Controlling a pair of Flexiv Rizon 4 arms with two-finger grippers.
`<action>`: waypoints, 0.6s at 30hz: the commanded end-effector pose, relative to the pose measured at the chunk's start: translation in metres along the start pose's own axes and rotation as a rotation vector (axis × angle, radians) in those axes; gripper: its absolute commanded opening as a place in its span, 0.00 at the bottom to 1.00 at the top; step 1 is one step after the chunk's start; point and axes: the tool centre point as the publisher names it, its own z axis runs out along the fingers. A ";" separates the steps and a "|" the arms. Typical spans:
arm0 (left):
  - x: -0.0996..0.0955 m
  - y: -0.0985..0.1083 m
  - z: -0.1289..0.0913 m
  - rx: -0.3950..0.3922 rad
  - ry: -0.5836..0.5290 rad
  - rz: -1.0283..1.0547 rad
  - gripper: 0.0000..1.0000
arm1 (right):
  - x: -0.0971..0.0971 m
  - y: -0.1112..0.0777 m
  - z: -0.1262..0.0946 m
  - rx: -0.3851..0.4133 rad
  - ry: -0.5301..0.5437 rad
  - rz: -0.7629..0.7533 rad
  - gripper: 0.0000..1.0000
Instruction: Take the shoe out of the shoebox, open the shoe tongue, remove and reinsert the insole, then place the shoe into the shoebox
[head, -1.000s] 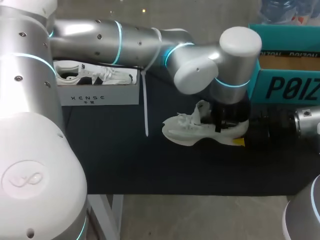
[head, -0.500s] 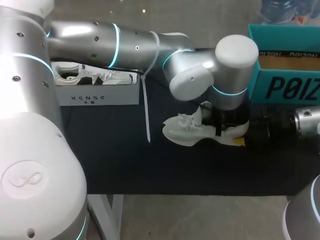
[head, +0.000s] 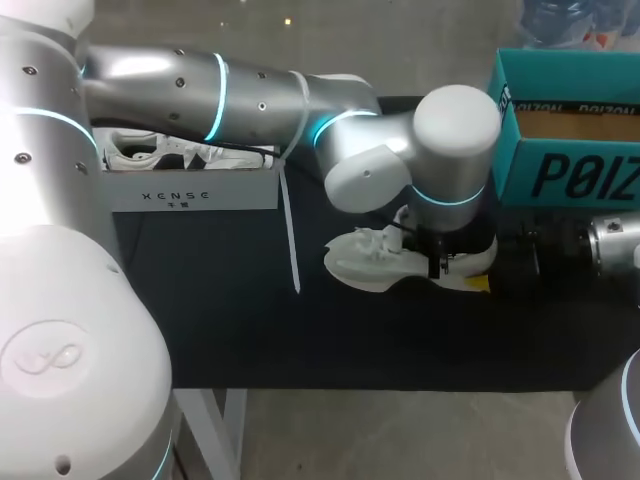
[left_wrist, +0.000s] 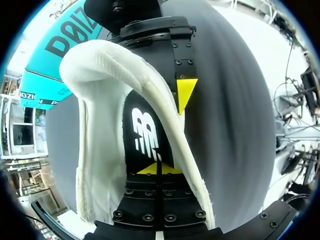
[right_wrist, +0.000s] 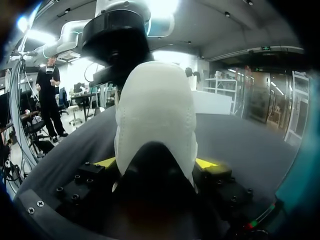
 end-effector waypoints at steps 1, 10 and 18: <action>0.010 0.010 0.036 0.008 -0.018 -0.004 0.00 | -0.003 -0.003 0.002 0.002 -0.002 0.000 0.00; 0.003 0.018 0.007 0.030 -0.066 -0.023 0.00 | -0.003 -0.003 0.002 0.002 -0.002 0.000 0.00; 0.000 0.013 -0.012 0.061 -0.088 -0.028 0.00 | -0.003 -0.003 0.002 0.002 -0.002 0.000 0.00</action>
